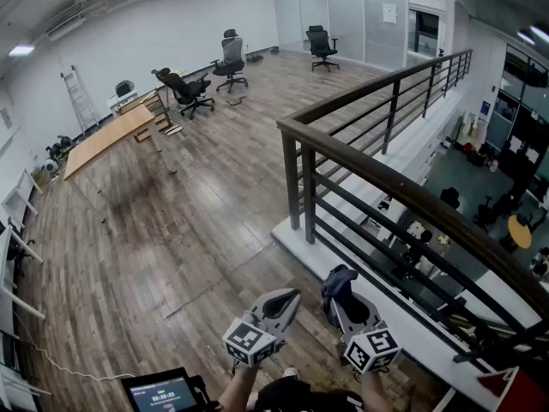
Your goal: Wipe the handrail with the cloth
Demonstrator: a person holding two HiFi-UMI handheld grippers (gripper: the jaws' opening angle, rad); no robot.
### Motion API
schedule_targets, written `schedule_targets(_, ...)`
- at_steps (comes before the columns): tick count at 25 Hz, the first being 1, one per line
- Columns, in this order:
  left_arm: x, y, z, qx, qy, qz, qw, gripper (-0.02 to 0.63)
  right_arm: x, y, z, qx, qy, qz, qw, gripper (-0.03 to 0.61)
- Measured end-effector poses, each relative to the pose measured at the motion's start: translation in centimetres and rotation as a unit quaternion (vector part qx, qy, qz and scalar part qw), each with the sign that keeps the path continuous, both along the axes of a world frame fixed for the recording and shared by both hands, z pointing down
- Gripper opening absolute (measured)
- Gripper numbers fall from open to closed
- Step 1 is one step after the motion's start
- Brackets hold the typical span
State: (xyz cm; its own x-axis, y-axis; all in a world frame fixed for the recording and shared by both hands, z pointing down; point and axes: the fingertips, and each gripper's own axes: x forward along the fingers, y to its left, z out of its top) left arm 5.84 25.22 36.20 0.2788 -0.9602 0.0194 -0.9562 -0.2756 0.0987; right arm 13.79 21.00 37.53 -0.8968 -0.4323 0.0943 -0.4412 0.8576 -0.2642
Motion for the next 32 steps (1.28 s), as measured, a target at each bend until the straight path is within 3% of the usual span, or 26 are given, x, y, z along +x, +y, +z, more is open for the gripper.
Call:
schedule_targets(5, -6.3, -2.1, 1.7, 0.007, 0.020, -0.010, 0.9997, 0.000, -6.1, -2.1, 1.1, -0.005, 0.006, -0.009, 1.000, 0.098)
schedule_targets(12, -12.3, -7.2, 3.1, -0.006, 0.052, -0.026, 0.9983, 0.001, -12.0, -9.2, 1.3, -0.018, 0.021, -0.007, 1.000, 0.098)
schedule_targets(15, -16.0, -9.8, 5.1, -0.006, 0.050, -0.031, 0.9983, 0.002, -15.7, -12.9, 3.1, -0.014, 0.025, -0.004, 1.000, 0.098)
schedule_targets(21, -22.1, -19.2, 3.8, 0.023, 0.047, -0.027, 0.9983, 0.000, -22.6, -23.6, 1.7, -0.023, 0.031, -0.013, 0.999, 0.098)
schedule_targets(32, -29.3, -31.1, 5.9, -0.004, 0.034, -0.013, 0.9993, 0.000, -31.3, -38.1, 1.6, -0.028, 0.034, 0.008, 0.999, 0.098)
